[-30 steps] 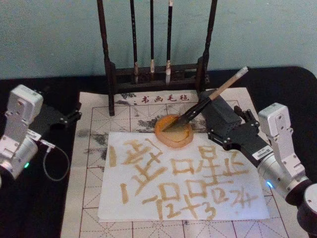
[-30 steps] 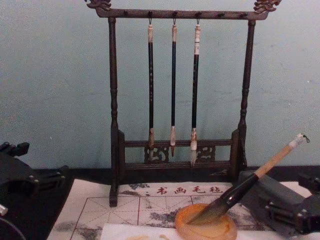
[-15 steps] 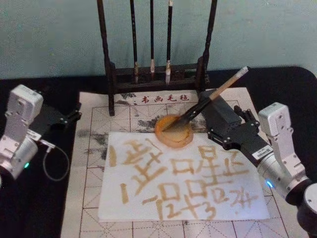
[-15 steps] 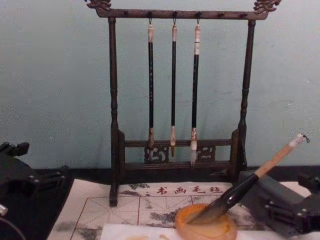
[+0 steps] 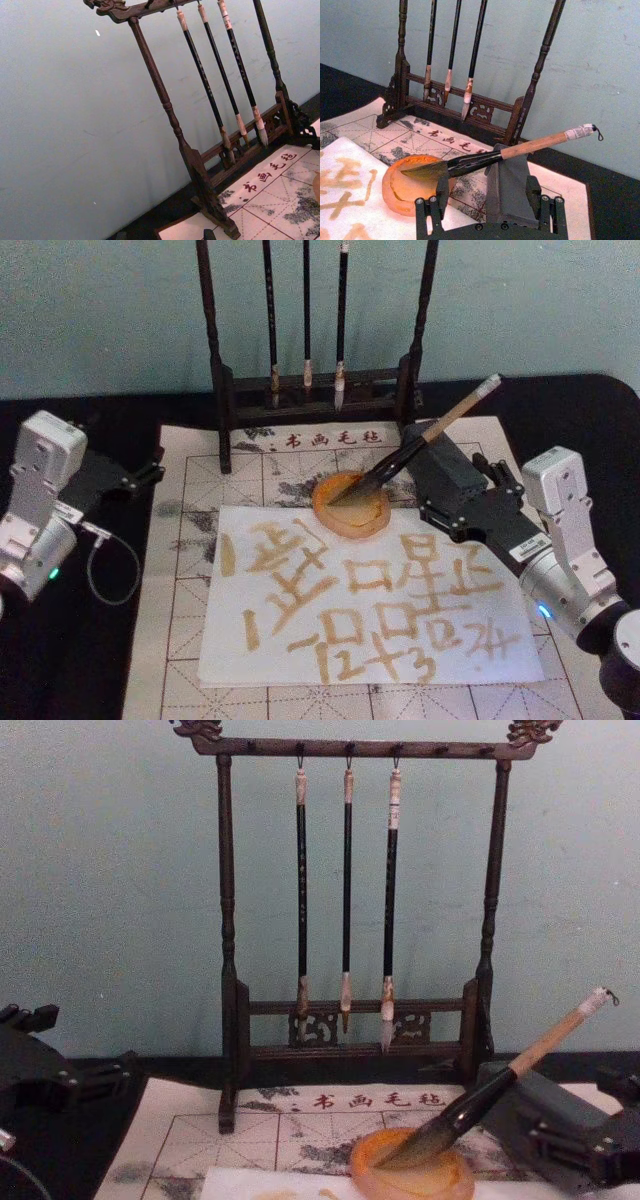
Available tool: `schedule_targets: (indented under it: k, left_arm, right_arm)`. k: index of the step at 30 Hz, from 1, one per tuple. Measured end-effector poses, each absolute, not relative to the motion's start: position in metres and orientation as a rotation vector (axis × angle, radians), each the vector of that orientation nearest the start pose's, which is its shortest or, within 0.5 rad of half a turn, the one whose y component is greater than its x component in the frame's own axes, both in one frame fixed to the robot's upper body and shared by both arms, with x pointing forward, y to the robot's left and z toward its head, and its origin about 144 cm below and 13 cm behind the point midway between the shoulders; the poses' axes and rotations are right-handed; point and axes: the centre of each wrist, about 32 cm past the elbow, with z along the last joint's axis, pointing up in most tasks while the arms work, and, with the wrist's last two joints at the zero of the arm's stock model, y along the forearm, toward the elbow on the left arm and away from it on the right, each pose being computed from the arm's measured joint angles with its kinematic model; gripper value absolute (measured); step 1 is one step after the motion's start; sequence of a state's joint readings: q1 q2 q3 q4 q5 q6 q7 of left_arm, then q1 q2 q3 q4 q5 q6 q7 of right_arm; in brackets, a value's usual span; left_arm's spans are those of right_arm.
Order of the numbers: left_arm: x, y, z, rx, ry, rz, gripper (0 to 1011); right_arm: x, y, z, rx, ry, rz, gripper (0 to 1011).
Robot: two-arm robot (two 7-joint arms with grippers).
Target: Pick up the brush from the inkstone, write on the paper, then place the brush back to its original position.
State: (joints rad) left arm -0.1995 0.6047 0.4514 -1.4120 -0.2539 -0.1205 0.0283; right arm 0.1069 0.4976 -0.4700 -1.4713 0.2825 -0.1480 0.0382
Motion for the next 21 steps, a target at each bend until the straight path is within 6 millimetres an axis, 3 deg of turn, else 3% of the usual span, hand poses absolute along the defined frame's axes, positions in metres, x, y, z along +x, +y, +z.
schedule_targets:
  k: [21]
  left_arm:
    - [0.4886,0.3097,1.1398,0.305,-0.285,1.248,1001]
  right_arm:
    - [0.4584,-0.2551,1.1147,-0.184,-0.149,-1.124,1000]
